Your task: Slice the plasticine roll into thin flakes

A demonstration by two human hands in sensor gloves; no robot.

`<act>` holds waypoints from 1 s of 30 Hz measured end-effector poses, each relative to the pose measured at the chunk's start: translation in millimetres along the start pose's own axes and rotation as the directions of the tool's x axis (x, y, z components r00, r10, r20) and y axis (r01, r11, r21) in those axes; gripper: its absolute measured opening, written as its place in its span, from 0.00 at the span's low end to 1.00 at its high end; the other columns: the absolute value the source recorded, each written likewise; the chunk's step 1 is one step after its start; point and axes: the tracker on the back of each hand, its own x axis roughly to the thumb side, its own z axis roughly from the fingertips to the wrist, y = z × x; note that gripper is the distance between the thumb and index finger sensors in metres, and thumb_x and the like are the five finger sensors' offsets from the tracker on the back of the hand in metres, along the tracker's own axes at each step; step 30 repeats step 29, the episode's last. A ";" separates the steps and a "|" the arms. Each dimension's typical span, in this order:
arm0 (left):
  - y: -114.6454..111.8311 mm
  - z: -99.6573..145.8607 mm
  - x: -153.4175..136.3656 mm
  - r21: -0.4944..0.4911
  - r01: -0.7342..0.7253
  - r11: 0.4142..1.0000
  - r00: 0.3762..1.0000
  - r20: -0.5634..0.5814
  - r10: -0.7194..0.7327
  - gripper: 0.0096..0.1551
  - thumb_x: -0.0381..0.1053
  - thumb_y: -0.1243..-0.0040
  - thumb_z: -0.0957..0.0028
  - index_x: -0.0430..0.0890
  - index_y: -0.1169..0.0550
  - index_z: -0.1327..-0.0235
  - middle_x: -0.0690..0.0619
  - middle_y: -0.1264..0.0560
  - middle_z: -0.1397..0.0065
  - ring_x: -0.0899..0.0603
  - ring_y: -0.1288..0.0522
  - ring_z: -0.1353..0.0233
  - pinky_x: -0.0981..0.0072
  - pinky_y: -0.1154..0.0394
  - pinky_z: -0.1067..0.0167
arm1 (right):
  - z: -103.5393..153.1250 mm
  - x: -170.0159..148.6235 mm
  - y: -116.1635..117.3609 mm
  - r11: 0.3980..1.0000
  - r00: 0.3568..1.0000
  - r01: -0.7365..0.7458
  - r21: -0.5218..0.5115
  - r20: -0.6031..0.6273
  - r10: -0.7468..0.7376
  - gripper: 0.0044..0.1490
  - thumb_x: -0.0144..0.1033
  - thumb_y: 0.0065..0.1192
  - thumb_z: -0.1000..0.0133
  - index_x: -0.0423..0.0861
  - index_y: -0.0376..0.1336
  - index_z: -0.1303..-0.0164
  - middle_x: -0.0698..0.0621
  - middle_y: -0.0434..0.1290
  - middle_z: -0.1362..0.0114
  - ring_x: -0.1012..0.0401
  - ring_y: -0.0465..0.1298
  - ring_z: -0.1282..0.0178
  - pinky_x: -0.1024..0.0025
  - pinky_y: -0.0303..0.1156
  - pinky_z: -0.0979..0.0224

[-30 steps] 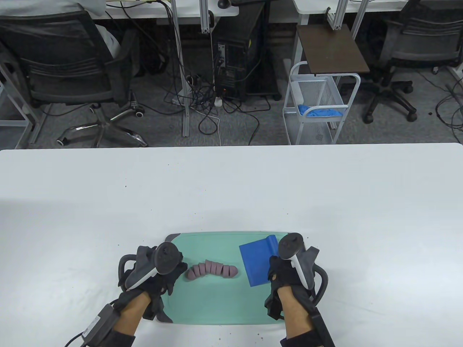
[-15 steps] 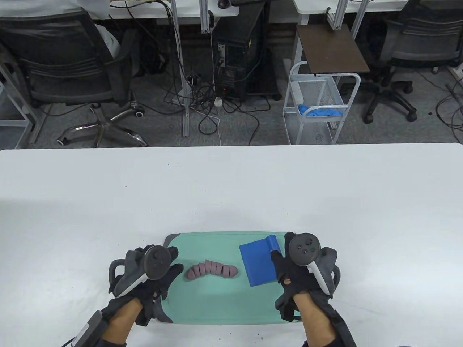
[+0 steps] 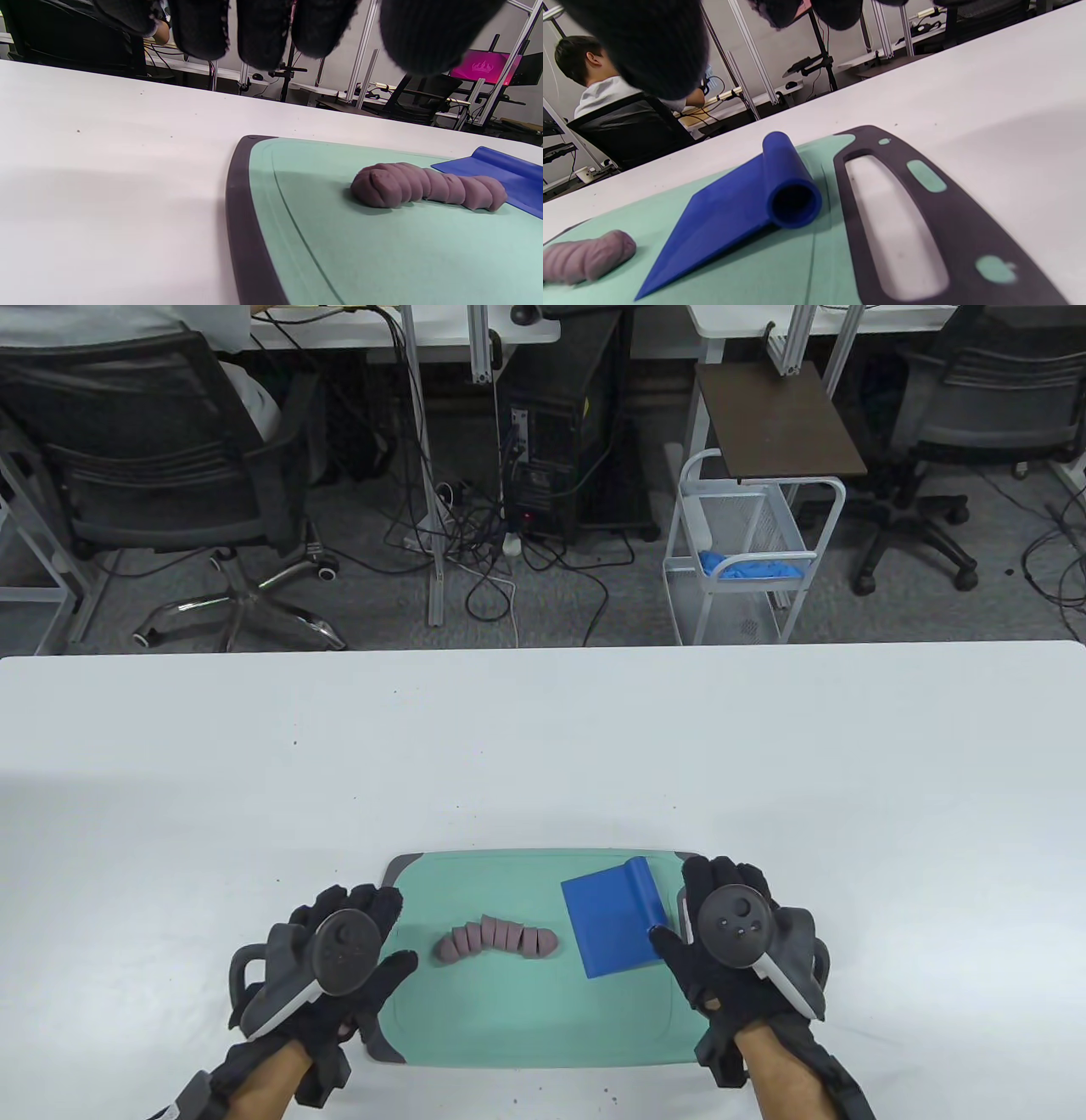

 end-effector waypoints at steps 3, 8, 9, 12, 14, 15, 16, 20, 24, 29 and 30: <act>-11.3 -1.6 -3.4 -0.047 -0.018 0.999 1.000 0.010 0.018 0.49 0.73 0.42 0.62 0.60 0.39 0.25 0.54 0.41 0.14 0.34 0.42 0.15 0.35 0.40 0.25 | -0.6 -3.1 3.3 1.000 1.000 0.007 0.021 0.000 -0.007 0.62 0.58 0.66 0.53 0.48 0.38 0.18 0.41 0.36 0.14 0.38 0.33 0.16 0.30 0.40 0.20; -21.5 -7.7 -5.1 -0.107 -0.005 0.994 1.000 0.013 0.007 0.52 0.76 0.44 0.63 0.62 0.44 0.23 0.55 0.48 0.12 0.34 0.49 0.13 0.35 0.44 0.23 | -3.0 -7.4 9.2 0.996 1.000 0.013 0.090 -0.018 -0.011 0.64 0.61 0.65 0.53 0.50 0.35 0.18 0.42 0.33 0.14 0.39 0.30 0.16 0.29 0.37 0.21; -22.2 -8.6 -4.9 -0.117 -0.006 0.993 1.000 0.015 0.007 0.52 0.76 0.45 0.62 0.62 0.45 0.23 0.56 0.49 0.12 0.34 0.50 0.13 0.35 0.44 0.23 | -3.2 -7.7 10.2 0.995 1.000 0.011 0.102 -0.021 -0.009 0.64 0.61 0.65 0.53 0.50 0.35 0.18 0.42 0.32 0.14 0.39 0.29 0.16 0.28 0.36 0.21; -24.6 -10.5 -3.7 -0.142 -0.014 0.990 1.000 0.017 0.016 0.53 0.76 0.45 0.62 0.63 0.46 0.22 0.56 0.49 0.11 0.34 0.51 0.13 0.35 0.45 0.22 | -4.8 -7.9 14.4 0.989 1.000 0.000 0.147 -0.027 0.004 0.65 0.62 0.65 0.53 0.51 0.33 0.18 0.42 0.31 0.14 0.39 0.27 0.16 0.28 0.33 0.21; -25.7 -10.9 -3.5 -0.145 -0.007 0.989 1.000 0.017 0.010 0.53 0.77 0.46 0.62 0.63 0.47 0.22 0.56 0.50 0.11 0.34 0.51 0.12 0.35 0.45 0.22 | -5.6 -7.4 16.9 0.987 1.000 -0.010 0.162 -0.026 0.014 0.65 0.62 0.65 0.53 0.51 0.33 0.18 0.42 0.30 0.14 0.39 0.26 0.17 0.28 0.33 0.21; -26.5 -11.2 -3.8 -0.148 -0.004 0.989 1.000 0.015 0.006 0.53 0.77 0.46 0.62 0.63 0.47 0.22 0.56 0.50 0.11 0.34 0.51 0.12 0.35 0.45 0.22 | -6.0 -7.1 18.4 0.985 0.999 -0.016 0.170 -0.025 0.021 0.65 0.62 0.64 0.53 0.51 0.33 0.18 0.42 0.30 0.14 0.39 0.26 0.17 0.28 0.33 0.21; -27.8 -11.6 -4.5 -0.152 -0.005 0.988 1.000 0.012 0.007 0.53 0.77 0.46 0.62 0.63 0.47 0.22 0.56 0.50 0.11 0.34 0.51 0.12 0.35 0.45 0.22 | -6.1 -6.6 19.8 0.984 0.999 -0.023 0.178 -0.024 0.028 0.65 0.62 0.64 0.53 0.51 0.33 0.18 0.42 0.30 0.14 0.39 0.26 0.17 0.28 0.33 0.21; -31.2 -13.7 -8.3 -0.166 -0.014 0.986 1.000 -0.007 0.013 0.54 0.77 0.46 0.62 0.63 0.48 0.22 0.56 0.50 0.11 0.34 0.51 0.12 0.34 0.45 0.22 | -5.8 -4.1 22.6 0.981 0.999 -0.038 0.188 -0.020 0.043 0.65 0.62 0.64 0.53 0.51 0.33 0.18 0.42 0.31 0.14 0.39 0.27 0.17 0.29 0.33 0.21; -33.5 -14.9 -10.6 -0.173 -0.013 0.985 1.000 -0.018 0.010 0.54 0.77 0.46 0.62 0.63 0.48 0.22 0.56 0.50 0.11 0.34 0.50 0.12 0.34 0.45 0.22 | -5.4 -2.0 23.5 0.980 0.999 -0.045 0.192 -0.016 0.049 0.64 0.62 0.65 0.53 0.51 0.34 0.18 0.42 0.31 0.14 0.39 0.27 0.17 0.29 0.33 0.21; -33.8 -14.8 -10.4 -0.173 -0.009 0.985 1.000 -0.019 0.005 0.53 0.77 0.46 0.62 0.63 0.47 0.22 0.56 0.50 0.11 0.34 0.50 0.12 0.34 0.44 0.22 | -5.6 -0.1 26.6 0.976 0.998 -0.051 0.210 -0.017 0.056 0.64 0.61 0.65 0.53 0.51 0.34 0.18 0.41 0.31 0.14 0.39 0.27 0.17 0.29 0.33 0.21; -33.8 -14.8 -10.4 -0.173 -0.009 0.985 1.000 -0.019 0.005 0.53 0.77 0.46 0.62 0.63 0.47 0.22 0.56 0.50 0.11 0.34 0.50 0.12 0.34 0.44 0.22 | -5.6 -0.1 26.6 0.976 0.998 -0.051 0.210 -0.017 0.056 0.64 0.61 0.65 0.53 0.51 0.34 0.18 0.41 0.31 0.14 0.39 0.27 0.17 0.29 0.33 0.21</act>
